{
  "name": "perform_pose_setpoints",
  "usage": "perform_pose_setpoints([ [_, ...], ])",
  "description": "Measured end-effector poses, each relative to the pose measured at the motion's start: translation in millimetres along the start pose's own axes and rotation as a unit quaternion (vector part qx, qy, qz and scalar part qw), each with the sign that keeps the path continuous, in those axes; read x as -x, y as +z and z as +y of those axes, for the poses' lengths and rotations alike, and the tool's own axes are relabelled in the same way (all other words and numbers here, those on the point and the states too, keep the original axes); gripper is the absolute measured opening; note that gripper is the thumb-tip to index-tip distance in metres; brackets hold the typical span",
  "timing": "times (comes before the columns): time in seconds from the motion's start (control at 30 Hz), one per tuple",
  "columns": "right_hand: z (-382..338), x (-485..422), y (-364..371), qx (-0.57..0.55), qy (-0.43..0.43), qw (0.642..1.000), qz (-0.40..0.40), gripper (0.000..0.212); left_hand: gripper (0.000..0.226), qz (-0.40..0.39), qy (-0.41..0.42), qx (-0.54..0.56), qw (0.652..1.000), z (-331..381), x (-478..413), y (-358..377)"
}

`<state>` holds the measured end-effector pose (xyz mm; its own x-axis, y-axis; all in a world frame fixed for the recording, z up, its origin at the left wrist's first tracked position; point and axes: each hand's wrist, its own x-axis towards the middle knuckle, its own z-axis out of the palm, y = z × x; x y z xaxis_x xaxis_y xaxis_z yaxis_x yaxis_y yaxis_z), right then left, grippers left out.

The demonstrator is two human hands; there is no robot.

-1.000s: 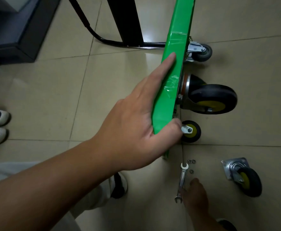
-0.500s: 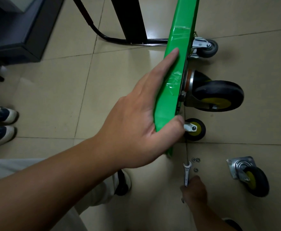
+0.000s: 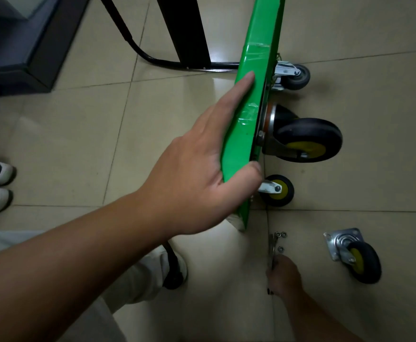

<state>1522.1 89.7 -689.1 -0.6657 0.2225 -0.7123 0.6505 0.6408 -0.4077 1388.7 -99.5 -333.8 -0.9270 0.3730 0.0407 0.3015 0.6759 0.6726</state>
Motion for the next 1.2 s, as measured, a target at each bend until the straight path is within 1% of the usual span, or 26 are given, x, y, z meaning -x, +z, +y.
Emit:
perform_pose_setpoints([
  [0.03,-1.7,2.5,-7.4,-0.010,-0.014,1.000,0.002,0.007,0.087,-0.002,-0.001,-0.003,1.000,0.0,-0.1,0.0],
  [0.07,-3.6,5.2,-15.7,-0.025,-0.028,0.999,0.008,0.011,0.087,-0.003,-0.002,-0.006,1.000,-0.1,0.1,-0.1],
  [0.13,-9.2,9.5,-33.6,-0.046,-0.059,0.997,0.032,0.026,0.087,0.002,-0.008,-0.012,1.000,0.5,0.8,-0.6],
  [0.17,-12.2,10.9,-41.9,-0.045,-0.075,0.995,0.046,0.028,0.087,0.005,-0.011,-0.014,1.000,1.1,1.5,-0.5],
  [0.27,-26.0,17.5,-71.4,-0.048,-0.113,0.991,0.062,0.014,0.085,0.006,-0.014,-0.017,1.000,3.1,2.1,-0.4],
  [0.3,-30.9,20.0,-83.8,-0.045,-0.128,0.988,0.068,0.012,0.085,0.004,-0.010,-0.019,1.000,4.0,1.7,-0.7],
  [0.37,-49.9,33.5,-119.8,-0.023,-0.164,0.983,0.078,0.019,0.083,0.000,-0.001,-0.026,1.000,7.0,1.2,-2.3],
  [0.47,-88.7,64.6,-187.8,0.027,-0.203,0.972,0.113,0.014,0.083,-0.008,-0.010,-0.027,1.000,9.8,1.8,-4.2],
  [0.57,-123.2,108.8,-249.2,0.002,-0.242,0.961,0.131,0.017,0.086,-0.027,-0.015,-0.021,0.999,13.9,4.6,-5.2],
  [0.67,-150.0,171.8,-287.4,-0.052,-0.284,0.944,0.162,0.015,0.087,-0.043,-0.015,-0.029,0.999,20.7,10.3,-5.9],
  [0.73,-155.5,212.0,-296.2,-0.108,-0.300,0.933,0.166,0.020,0.085,-0.055,-0.011,-0.043,0.997,24.8,15.1,-5.8],
  [0.8,-152.9,241.4,-295.1,-0.178,-0.289,0.929,0.151,0.035,0.086,-0.060,-0.006,-0.047,0.997,28.6,21.3,-4.5],
  [0.87,-149.1,257.4,-287.5,-0.233,-0.290,0.917,0.146,0.041,0.087,-0.059,0.002,-0.045,0.997,31.3,25.8,-0.9],
  [0.97,-147.7,249.9,-264.5,-0.307,-0.282,0.897,0.148,0.038,0.086,-0.056,0.004,-0.037,0.998,27.5,27.7,1.9],
  [1.07,-144.8,233.2,-241.4,-0.367,-0.277,0.871,0.172,0.025,0.078,-0.061,0.023,-0.072,0.995,18.9,23.6,-2.7],
  [1.17,-146.8,227.3,-223.5,-0.351,-0.306,0.869,0.169,0.013,0.062,-0.047,0.017,-0.060,0.997,10.0,9.2,-5.7],
  [1.2,-148.8,226.7,-217.9,-0.337,-0.319,0.869,0.173,0.013,0.060,-0.038,0.007,-0.045,0.998,8.8,2.5,-4.8],
])
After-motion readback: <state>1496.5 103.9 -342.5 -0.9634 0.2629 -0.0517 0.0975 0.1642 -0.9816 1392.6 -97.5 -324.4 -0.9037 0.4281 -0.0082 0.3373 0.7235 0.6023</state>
